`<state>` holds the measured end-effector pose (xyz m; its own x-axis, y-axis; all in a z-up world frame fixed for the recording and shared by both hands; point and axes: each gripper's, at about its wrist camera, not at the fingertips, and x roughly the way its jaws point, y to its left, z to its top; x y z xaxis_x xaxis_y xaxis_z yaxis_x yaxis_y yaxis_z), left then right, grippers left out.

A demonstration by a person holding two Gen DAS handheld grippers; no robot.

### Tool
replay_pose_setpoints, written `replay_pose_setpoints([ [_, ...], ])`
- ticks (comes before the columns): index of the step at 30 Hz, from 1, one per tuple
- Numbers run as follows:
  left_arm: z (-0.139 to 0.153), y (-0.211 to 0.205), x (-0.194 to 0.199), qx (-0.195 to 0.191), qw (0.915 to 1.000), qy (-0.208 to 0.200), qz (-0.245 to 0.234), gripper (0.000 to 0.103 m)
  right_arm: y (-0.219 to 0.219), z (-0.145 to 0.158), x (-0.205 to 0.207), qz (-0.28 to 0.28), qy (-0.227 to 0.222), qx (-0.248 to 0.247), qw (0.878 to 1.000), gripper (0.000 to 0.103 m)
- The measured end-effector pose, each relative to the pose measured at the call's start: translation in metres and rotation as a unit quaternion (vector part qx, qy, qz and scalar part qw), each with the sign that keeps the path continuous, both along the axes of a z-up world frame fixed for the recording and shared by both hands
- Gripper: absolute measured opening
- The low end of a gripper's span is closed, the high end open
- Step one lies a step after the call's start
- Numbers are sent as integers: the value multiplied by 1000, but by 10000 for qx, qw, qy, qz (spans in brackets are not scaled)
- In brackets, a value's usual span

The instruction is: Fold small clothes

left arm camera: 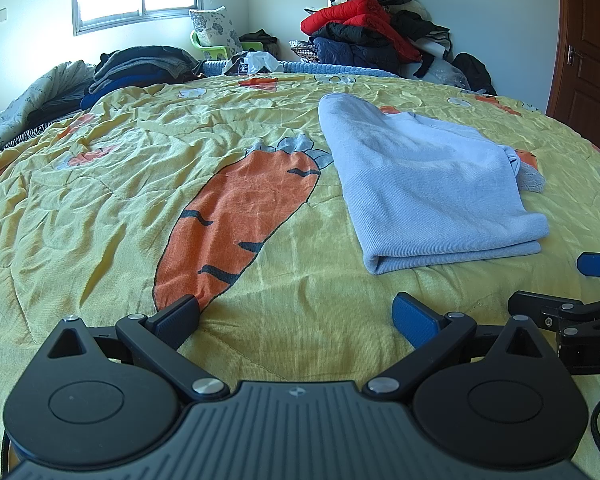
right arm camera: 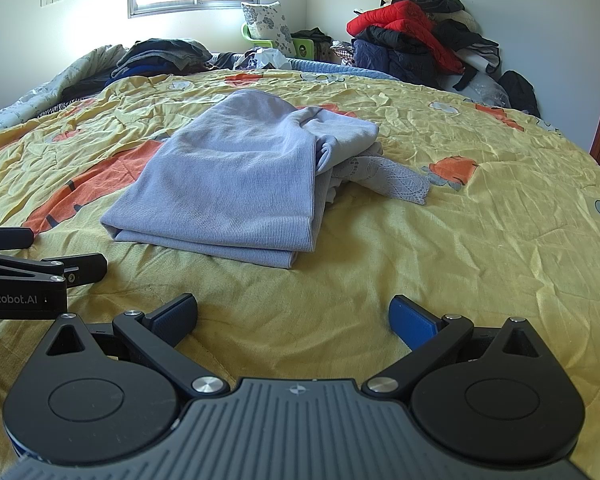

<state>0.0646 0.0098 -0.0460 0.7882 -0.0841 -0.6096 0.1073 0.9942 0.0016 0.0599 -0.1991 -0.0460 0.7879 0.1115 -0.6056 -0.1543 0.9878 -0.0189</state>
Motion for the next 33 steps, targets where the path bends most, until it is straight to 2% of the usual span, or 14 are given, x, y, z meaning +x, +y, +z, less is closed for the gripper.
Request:
replay_pose_setpoints([
  [17, 0, -2, 0, 9, 9998, 13, 205, 103, 0, 0, 0, 0, 0, 1, 10000, 103],
  [33, 1, -2, 0, 9, 9998, 13, 204, 103, 0, 0, 0, 0, 0, 2, 10000, 103],
])
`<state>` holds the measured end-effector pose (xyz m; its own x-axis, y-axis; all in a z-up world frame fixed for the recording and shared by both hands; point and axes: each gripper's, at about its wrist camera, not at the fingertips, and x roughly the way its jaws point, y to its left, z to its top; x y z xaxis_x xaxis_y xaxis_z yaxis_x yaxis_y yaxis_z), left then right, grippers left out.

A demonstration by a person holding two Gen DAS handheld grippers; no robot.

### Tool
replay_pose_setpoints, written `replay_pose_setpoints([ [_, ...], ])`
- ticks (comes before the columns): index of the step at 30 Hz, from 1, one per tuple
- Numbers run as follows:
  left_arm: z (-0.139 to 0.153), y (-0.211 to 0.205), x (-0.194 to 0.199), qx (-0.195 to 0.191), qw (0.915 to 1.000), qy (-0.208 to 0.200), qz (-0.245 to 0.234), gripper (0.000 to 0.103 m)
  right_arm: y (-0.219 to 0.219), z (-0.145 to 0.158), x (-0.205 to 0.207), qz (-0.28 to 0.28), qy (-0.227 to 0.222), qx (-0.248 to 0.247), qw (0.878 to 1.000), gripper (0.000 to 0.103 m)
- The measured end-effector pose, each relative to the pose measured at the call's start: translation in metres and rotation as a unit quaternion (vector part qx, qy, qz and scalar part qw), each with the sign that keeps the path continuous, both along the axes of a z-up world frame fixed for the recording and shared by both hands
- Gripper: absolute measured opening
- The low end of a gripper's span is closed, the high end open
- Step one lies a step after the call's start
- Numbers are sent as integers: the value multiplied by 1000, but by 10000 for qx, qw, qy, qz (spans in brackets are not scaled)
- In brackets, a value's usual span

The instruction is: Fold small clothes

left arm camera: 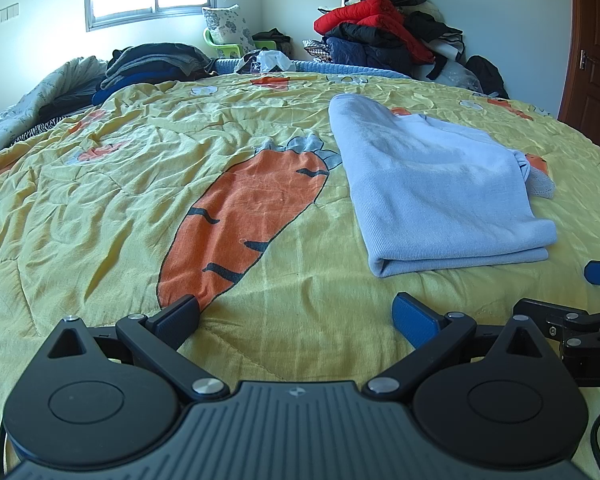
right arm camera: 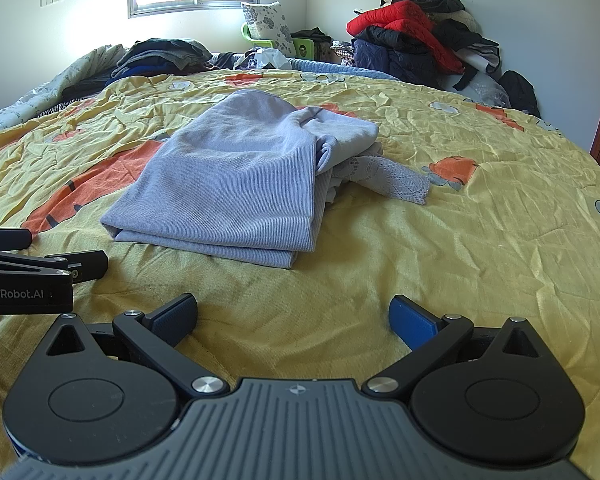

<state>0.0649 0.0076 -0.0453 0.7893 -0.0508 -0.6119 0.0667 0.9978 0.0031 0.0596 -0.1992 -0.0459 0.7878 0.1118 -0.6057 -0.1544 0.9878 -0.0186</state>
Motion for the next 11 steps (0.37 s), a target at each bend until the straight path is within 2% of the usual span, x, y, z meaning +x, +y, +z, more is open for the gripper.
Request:
replay_pose_setpoints([
  [11, 0, 0, 0, -4, 10000, 0, -4, 103, 0, 0, 0, 0, 0, 1, 10000, 103],
])
